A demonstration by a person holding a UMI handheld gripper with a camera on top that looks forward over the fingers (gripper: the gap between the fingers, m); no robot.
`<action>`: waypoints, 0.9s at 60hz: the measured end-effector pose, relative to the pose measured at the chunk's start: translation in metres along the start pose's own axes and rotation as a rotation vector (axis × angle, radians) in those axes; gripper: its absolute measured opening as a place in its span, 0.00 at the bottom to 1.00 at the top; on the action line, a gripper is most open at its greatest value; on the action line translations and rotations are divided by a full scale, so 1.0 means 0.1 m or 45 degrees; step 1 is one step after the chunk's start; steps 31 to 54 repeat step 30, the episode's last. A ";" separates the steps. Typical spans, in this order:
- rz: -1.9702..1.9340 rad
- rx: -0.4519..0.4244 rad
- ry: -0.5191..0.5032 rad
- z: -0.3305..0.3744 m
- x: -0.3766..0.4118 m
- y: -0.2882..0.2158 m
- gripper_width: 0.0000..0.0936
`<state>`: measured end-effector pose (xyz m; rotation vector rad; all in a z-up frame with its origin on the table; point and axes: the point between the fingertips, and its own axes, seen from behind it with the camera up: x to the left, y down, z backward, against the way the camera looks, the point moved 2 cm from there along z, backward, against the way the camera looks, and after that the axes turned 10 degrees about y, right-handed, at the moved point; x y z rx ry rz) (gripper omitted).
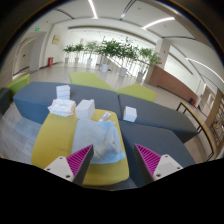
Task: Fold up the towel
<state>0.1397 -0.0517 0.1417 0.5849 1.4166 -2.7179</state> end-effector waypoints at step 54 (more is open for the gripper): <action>-0.110 -0.171 -0.157 1.14 0.06 0.05 0.90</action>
